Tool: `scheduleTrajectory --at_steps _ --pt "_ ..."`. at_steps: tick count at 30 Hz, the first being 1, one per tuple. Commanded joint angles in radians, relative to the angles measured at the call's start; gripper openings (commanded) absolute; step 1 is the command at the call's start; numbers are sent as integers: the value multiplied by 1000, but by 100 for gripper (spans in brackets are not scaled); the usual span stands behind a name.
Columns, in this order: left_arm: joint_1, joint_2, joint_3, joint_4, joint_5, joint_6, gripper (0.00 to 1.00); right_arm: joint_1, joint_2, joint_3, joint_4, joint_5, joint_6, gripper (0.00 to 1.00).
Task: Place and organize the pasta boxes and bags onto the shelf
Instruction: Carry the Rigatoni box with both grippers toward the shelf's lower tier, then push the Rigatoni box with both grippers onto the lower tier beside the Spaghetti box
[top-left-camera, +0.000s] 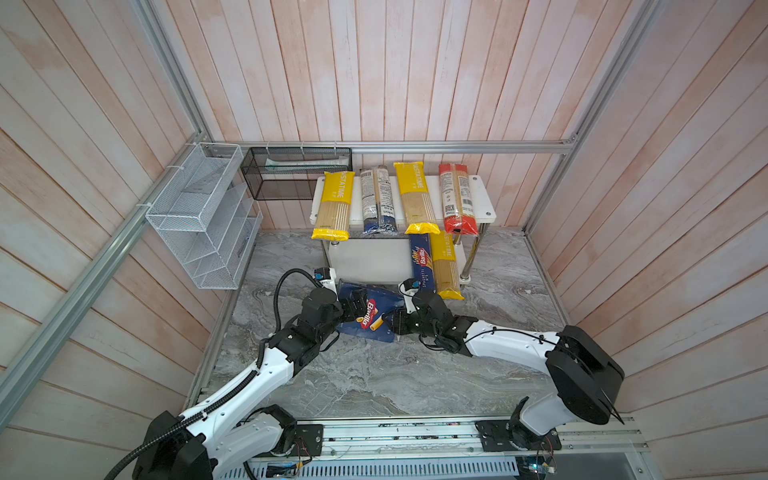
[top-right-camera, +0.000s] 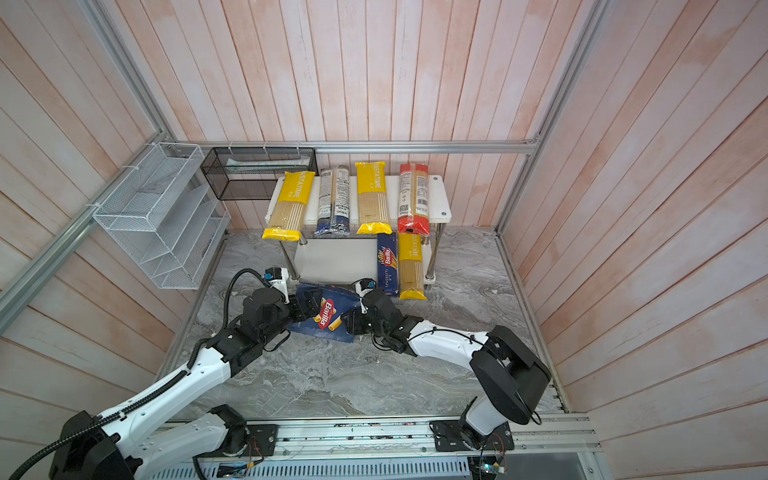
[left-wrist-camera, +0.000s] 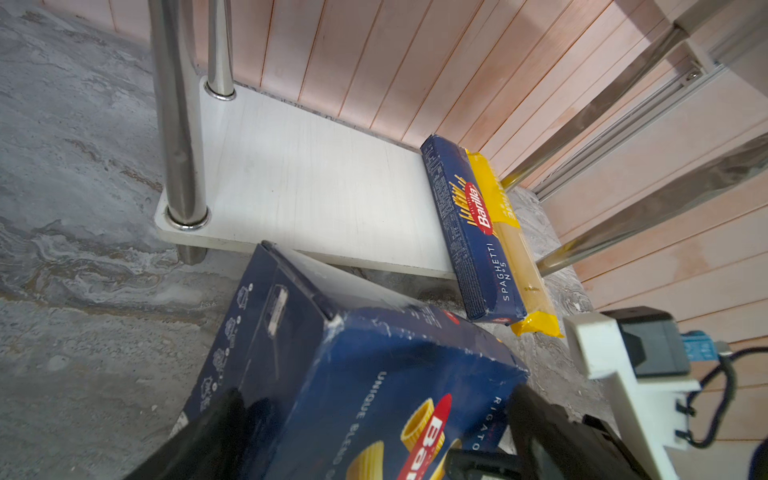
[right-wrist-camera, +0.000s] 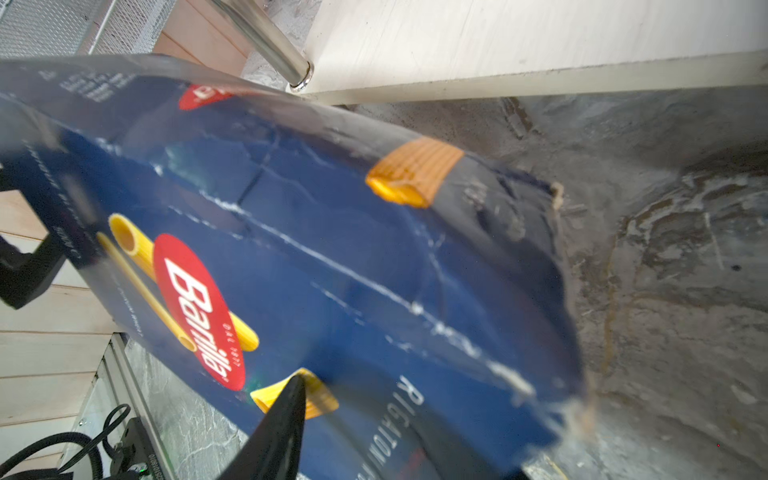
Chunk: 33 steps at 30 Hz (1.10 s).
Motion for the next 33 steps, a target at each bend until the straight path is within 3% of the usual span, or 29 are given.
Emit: scheduleTrajectory --at_steps 1,13,20,33 --pt "-43 31 42 93 130 14 100 3 -56 108 242 -83 -39 49" --pt "0 106 102 146 106 64 100 -52 -14 178 246 -104 -62 49" --pt "70 169 141 205 158 71 100 -89 29 193 283 -138 -42 49" --pt "109 309 271 260 217 83 100 -111 108 218 330 -178 -12 49"
